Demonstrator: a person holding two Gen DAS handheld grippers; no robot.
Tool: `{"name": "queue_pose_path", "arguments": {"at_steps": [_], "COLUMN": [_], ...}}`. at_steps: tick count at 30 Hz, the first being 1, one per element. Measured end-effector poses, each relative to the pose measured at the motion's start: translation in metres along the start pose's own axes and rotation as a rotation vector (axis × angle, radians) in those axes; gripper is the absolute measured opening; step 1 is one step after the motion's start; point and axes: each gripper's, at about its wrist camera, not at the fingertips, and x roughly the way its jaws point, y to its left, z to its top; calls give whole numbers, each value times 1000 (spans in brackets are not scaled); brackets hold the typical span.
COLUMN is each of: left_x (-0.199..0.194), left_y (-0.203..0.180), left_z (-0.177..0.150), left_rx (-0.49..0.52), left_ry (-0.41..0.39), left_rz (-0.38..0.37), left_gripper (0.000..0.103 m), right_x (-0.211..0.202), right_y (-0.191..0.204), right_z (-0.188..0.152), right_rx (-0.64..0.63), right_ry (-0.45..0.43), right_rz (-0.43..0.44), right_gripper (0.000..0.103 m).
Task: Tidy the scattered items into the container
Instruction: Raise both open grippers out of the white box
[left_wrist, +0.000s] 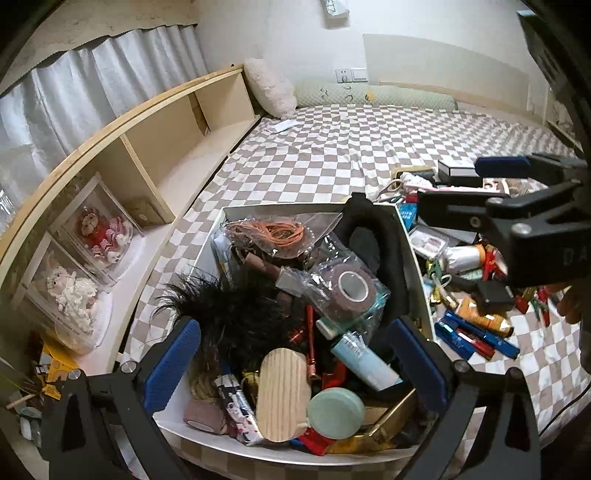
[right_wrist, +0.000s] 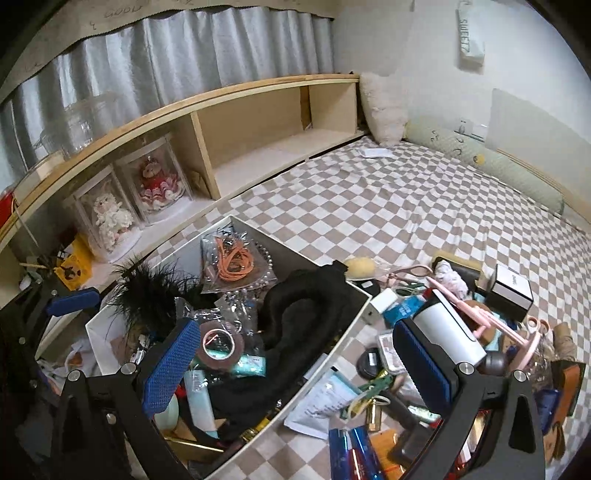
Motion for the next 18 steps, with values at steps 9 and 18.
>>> {"name": "queue_pose_path", "arguments": {"at_steps": [9, 18], "left_x": [-10, -28], "left_y": [-5, -15], "left_z": [3, -4], "left_rx": [-57, -42], "left_ry": [-25, -50], "left_rz": [-80, -103], "left_gripper": [103, 103], "right_x": [-25, -63], "right_y": [-14, -25], "right_z": [-13, -36], "right_rx": [-13, -27], "right_ry": [-26, -40], "right_rz": [-18, -117], "right_gripper": [103, 103]}}
